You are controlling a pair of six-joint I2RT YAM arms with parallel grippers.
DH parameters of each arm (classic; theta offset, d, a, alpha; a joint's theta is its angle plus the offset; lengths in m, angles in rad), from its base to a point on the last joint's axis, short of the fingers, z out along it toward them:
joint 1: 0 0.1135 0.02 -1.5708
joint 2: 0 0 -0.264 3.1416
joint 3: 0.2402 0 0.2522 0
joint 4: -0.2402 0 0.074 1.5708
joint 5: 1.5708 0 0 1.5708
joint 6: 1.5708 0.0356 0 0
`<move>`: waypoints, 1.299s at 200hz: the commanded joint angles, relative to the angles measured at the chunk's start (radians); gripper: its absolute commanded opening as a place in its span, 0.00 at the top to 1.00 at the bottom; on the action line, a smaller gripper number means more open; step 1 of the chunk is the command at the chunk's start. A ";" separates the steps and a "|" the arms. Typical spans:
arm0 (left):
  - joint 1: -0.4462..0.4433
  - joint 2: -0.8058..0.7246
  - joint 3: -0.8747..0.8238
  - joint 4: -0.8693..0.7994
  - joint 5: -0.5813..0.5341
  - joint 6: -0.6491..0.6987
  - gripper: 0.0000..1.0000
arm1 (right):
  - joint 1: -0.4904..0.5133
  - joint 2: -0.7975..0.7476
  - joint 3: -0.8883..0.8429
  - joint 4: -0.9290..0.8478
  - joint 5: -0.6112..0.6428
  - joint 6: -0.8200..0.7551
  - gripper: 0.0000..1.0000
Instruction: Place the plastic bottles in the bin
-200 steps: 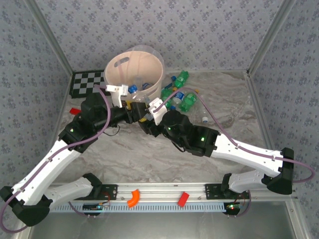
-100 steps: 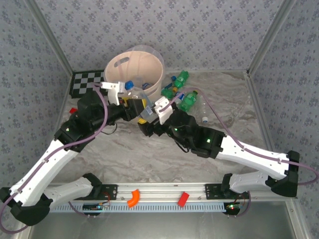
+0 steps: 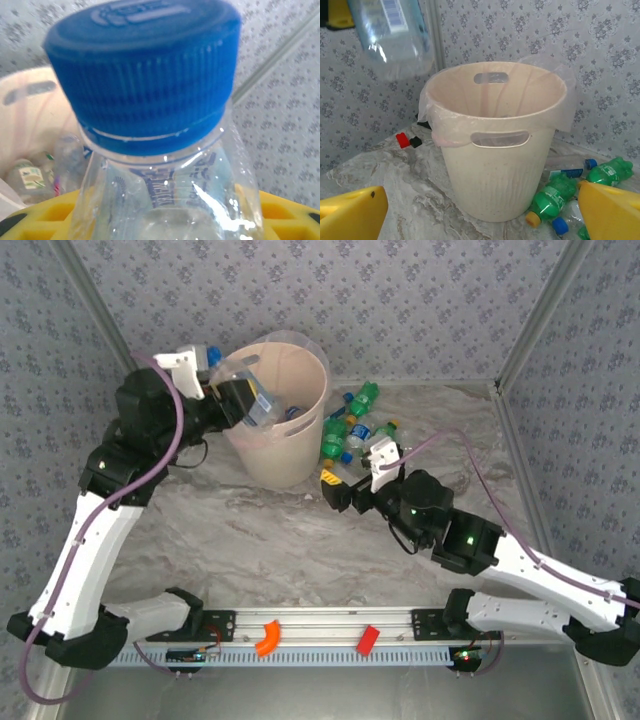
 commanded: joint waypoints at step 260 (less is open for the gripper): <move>0.199 0.317 0.164 -0.007 0.187 -0.397 0.00 | -0.031 -0.053 -0.026 -0.058 0.005 0.047 0.00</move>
